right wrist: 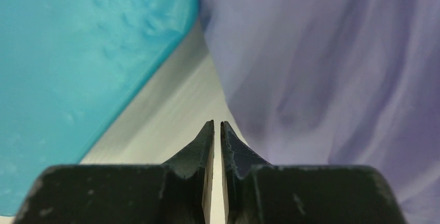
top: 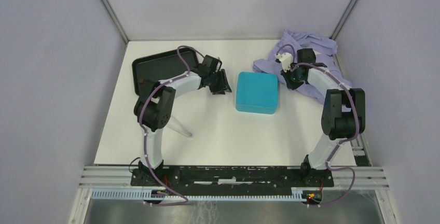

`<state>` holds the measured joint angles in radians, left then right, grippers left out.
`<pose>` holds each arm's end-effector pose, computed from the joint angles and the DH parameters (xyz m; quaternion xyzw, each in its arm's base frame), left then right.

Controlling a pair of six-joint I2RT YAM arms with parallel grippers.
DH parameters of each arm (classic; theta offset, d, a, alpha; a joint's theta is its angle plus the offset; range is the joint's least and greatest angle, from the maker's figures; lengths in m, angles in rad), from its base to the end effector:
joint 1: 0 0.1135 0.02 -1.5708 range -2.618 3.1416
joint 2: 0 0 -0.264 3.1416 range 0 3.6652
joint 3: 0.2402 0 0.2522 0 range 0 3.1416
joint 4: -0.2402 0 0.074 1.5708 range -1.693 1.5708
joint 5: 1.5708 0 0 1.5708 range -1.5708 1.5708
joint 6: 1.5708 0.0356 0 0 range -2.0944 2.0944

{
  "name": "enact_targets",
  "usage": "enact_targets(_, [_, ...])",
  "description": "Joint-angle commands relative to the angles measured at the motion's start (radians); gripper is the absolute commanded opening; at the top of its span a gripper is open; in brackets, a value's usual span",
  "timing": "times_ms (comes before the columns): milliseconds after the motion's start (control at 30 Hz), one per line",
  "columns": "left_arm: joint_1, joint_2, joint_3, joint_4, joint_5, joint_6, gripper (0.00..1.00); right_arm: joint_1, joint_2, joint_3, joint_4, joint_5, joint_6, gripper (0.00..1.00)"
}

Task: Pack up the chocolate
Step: Reset both arms

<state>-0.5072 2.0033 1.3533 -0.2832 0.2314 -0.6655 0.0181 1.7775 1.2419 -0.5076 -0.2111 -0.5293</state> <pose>0.3690 -0.2144 0.1654 -0.0385 0.9432 -0.2636 0.1987 0.3700 0.0142 0.2044 -0.2859 0.9169 0.0328 0.2766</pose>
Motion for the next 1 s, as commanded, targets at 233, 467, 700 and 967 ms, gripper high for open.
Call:
enact_targets(233, [-0.129,0.023,0.022,0.088,0.147,0.059,0.45,0.172,0.046,0.056,-0.027,-0.158,0.027,0.15])
enact_targets(467, [-0.237,-0.246,-0.348,0.32,0.169,-0.062,0.45,0.175,0.086,0.119,-0.131,-0.302,-0.086,0.17])
enact_targets(700, [-0.269,-0.415,-0.401,0.166,-0.06,-0.051,0.46,0.118,0.097,0.324,-0.193,-0.083,-0.1,0.22])
enact_targets(967, [-0.09,-0.811,-0.291,-0.189,-0.327,0.098,0.71,0.046,-0.128,0.461,-0.268,-0.168,-0.278,0.72])
